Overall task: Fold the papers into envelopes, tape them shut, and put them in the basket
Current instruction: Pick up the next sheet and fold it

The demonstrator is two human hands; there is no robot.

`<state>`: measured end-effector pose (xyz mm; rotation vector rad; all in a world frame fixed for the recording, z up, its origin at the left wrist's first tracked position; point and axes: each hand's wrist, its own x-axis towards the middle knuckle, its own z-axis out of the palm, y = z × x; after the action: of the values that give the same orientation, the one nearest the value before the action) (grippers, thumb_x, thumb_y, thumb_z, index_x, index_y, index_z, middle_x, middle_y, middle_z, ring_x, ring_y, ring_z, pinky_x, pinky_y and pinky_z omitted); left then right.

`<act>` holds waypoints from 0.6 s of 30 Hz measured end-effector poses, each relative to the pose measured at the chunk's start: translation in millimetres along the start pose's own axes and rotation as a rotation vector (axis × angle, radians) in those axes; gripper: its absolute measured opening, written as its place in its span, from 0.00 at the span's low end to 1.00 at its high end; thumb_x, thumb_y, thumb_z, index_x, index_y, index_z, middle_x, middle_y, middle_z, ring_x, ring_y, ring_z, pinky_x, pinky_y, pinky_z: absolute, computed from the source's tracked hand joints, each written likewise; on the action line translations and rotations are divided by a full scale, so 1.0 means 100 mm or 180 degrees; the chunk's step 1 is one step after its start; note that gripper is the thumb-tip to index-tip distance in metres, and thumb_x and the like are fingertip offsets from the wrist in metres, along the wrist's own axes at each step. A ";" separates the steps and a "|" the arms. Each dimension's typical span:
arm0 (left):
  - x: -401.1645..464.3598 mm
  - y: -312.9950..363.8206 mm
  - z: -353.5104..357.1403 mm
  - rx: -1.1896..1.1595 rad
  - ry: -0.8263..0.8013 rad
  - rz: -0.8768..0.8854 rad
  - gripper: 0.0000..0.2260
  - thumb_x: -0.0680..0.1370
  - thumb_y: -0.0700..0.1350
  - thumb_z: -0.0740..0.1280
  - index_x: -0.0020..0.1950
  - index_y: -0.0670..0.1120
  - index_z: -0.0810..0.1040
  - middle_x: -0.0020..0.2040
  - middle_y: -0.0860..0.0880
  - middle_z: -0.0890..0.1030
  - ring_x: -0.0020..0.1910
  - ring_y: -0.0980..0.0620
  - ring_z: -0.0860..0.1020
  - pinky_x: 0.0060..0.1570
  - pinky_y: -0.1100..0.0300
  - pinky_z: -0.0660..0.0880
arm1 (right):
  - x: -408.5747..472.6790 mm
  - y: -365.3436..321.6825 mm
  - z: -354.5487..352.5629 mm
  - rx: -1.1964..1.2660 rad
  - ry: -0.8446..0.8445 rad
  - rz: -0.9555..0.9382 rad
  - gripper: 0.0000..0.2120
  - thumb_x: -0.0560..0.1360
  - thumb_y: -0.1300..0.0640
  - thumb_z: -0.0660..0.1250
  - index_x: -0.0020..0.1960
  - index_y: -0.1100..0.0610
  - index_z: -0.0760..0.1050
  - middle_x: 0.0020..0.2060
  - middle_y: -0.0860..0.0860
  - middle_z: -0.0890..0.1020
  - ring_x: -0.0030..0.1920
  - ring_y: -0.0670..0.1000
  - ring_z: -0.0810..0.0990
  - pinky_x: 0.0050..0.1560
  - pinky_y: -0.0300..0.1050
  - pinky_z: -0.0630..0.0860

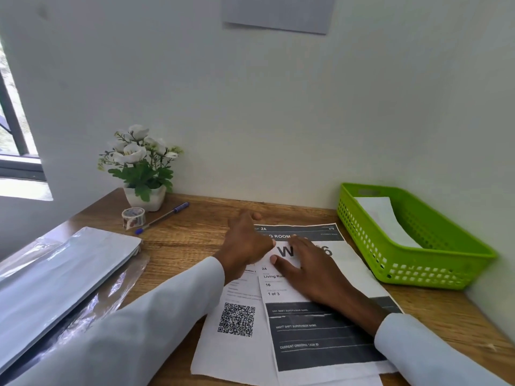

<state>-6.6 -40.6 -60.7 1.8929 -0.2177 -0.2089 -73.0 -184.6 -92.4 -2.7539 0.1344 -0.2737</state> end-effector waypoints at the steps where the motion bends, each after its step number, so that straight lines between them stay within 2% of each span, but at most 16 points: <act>1: -0.01 -0.01 0.01 0.0100 0.0078 0.0006 0.21 0.72 0.40 0.73 0.58 0.55 0.67 0.63 0.47 0.66 0.55 0.43 0.77 0.48 0.50 0.81 | -0.01 -0.01 -0.01 0.0002 0.0008 0.0036 0.33 0.77 0.34 0.57 0.75 0.54 0.63 0.74 0.50 0.68 0.72 0.51 0.67 0.69 0.46 0.64; 2: -0.02 -0.01 0.01 0.0120 0.0124 -0.0024 0.21 0.73 0.40 0.72 0.58 0.54 0.66 0.63 0.47 0.65 0.55 0.43 0.76 0.46 0.51 0.82 | -0.01 -0.01 0.00 0.0005 0.0041 0.0051 0.33 0.77 0.34 0.57 0.74 0.54 0.64 0.73 0.50 0.69 0.71 0.51 0.68 0.69 0.46 0.65; 4: -0.04 0.02 -0.02 -0.0080 0.0151 -0.0141 0.20 0.74 0.38 0.70 0.60 0.53 0.67 0.64 0.48 0.64 0.51 0.46 0.77 0.35 0.57 0.81 | 0.00 -0.03 0.02 0.0020 0.0097 0.0083 0.30 0.77 0.35 0.58 0.70 0.54 0.67 0.69 0.50 0.72 0.67 0.52 0.71 0.65 0.47 0.67; 6: -0.04 0.07 -0.06 -0.0458 0.0122 -0.0349 0.19 0.75 0.37 0.69 0.60 0.51 0.67 0.65 0.46 0.68 0.46 0.47 0.79 0.25 0.63 0.76 | 0.03 -0.05 0.04 0.0050 0.0104 0.0201 0.27 0.77 0.35 0.58 0.66 0.54 0.69 0.65 0.51 0.74 0.65 0.54 0.72 0.63 0.48 0.69; 7: -0.02 0.09 -0.08 -0.0617 0.0117 -0.0445 0.19 0.75 0.37 0.69 0.61 0.51 0.68 0.64 0.44 0.71 0.44 0.47 0.79 0.25 0.63 0.76 | 0.04 -0.07 0.06 0.0070 0.0102 0.0252 0.27 0.77 0.35 0.58 0.64 0.55 0.70 0.65 0.51 0.75 0.65 0.55 0.73 0.63 0.49 0.69; 10: 0.00 0.10 -0.13 -0.0935 0.0139 -0.0643 0.19 0.75 0.36 0.70 0.63 0.48 0.69 0.59 0.44 0.77 0.46 0.50 0.76 0.33 0.58 0.77 | 0.07 -0.13 0.08 0.0149 0.0148 0.0351 0.28 0.77 0.36 0.59 0.64 0.57 0.70 0.65 0.54 0.74 0.65 0.56 0.72 0.65 0.53 0.69; 14: 0.00 0.06 -0.16 -0.1097 0.0097 -0.0740 0.20 0.74 0.36 0.71 0.63 0.46 0.70 0.57 0.43 0.78 0.53 0.48 0.76 0.36 0.57 0.80 | 0.11 -0.22 0.10 0.0265 0.0223 0.0405 0.27 0.78 0.37 0.58 0.64 0.57 0.70 0.64 0.53 0.75 0.63 0.55 0.73 0.64 0.51 0.70; 16: -0.02 0.07 -0.18 -0.1132 0.0066 -0.0741 0.18 0.75 0.35 0.70 0.61 0.46 0.69 0.52 0.44 0.77 0.51 0.48 0.75 0.40 0.55 0.81 | 0.13 -0.25 0.12 0.0330 0.0237 0.0422 0.26 0.78 0.37 0.58 0.63 0.57 0.71 0.63 0.54 0.75 0.62 0.55 0.73 0.61 0.50 0.70; 18: -0.03 0.09 -0.21 -0.1042 0.0082 -0.0698 0.15 0.75 0.35 0.70 0.57 0.46 0.70 0.48 0.45 0.76 0.47 0.49 0.75 0.39 0.57 0.80 | 0.15 -0.29 0.13 0.0393 0.0245 0.0465 0.26 0.78 0.37 0.58 0.64 0.57 0.71 0.63 0.54 0.75 0.62 0.55 0.73 0.61 0.50 0.70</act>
<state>-5.0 -23.4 -45.4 1.5903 0.0420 -0.3468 -53.8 -155.3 -91.4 -2.5966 0.3261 -0.3367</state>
